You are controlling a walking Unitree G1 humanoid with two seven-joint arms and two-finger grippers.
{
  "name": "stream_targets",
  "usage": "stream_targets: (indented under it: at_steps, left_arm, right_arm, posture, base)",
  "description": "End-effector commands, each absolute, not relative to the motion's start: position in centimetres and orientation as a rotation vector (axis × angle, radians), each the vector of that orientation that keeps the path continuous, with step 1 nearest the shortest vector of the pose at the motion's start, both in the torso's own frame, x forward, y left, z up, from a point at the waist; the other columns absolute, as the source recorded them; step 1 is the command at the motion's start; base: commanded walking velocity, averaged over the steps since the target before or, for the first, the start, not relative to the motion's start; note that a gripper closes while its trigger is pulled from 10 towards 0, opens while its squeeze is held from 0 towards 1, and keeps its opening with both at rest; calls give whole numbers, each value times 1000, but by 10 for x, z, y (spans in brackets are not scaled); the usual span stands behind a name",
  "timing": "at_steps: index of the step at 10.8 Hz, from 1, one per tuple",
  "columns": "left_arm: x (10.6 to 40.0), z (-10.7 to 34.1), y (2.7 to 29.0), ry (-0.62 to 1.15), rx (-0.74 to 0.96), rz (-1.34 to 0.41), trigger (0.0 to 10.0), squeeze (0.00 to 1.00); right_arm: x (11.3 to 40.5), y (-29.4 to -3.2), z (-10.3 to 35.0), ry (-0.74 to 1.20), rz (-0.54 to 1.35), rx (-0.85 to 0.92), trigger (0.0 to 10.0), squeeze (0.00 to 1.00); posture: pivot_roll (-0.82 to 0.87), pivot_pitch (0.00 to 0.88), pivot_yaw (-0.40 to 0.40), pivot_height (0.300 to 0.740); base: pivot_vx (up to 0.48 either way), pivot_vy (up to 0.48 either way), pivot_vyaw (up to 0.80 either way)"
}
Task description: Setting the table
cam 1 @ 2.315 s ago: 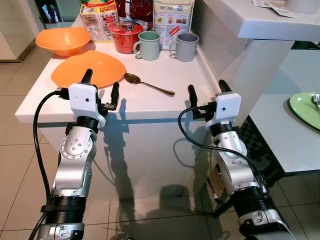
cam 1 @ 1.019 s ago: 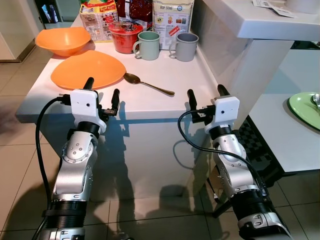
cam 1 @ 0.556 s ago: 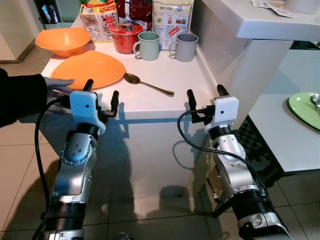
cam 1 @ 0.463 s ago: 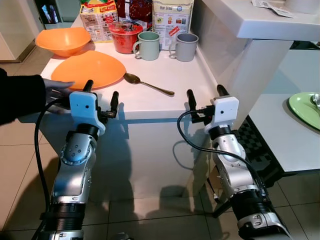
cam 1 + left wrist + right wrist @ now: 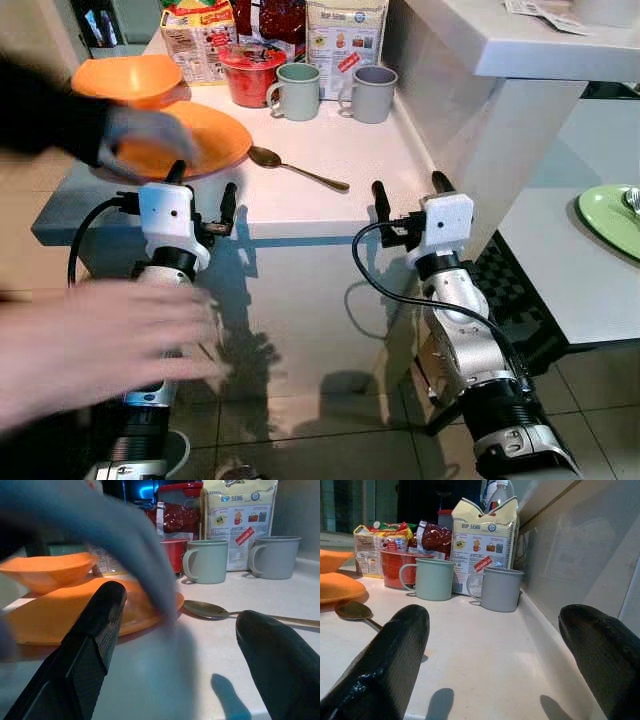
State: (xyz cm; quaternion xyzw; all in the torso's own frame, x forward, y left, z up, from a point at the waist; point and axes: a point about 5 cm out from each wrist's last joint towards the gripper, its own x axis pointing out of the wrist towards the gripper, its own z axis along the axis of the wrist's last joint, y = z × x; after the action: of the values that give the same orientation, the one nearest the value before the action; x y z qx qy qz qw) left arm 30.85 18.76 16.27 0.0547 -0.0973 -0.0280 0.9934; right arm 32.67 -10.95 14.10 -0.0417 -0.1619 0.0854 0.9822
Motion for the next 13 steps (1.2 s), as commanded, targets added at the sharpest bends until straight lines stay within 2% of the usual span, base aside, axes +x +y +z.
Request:
stream_targets:
  at_steps: [1, 5, 13]
  left_arm:
    - [309, 167, 185, -200, 121, -71, 10000, 0]
    - [311, 168, 189, -198, 124, -76, 10000, 0]
    - [312, 165, 181, -189, 87, -101, 10000, 0]
  right_arm:
    - [326, -111, 136, -302, 167, -99, 10000, 0]
    - [329, -108, 137, -300, 165, -98, 10000, 0]
    - [327, -111, 135, -295, 159, -112, 10000, 0]
  posture:
    - [145, 0, -11, 740]
    - [149, 0, -12, 740]
    - [128, 0, -6, 740]
  base:
    - [0, 0, 0]
    - [0, 0, 0]
    - [0, 0, 0]
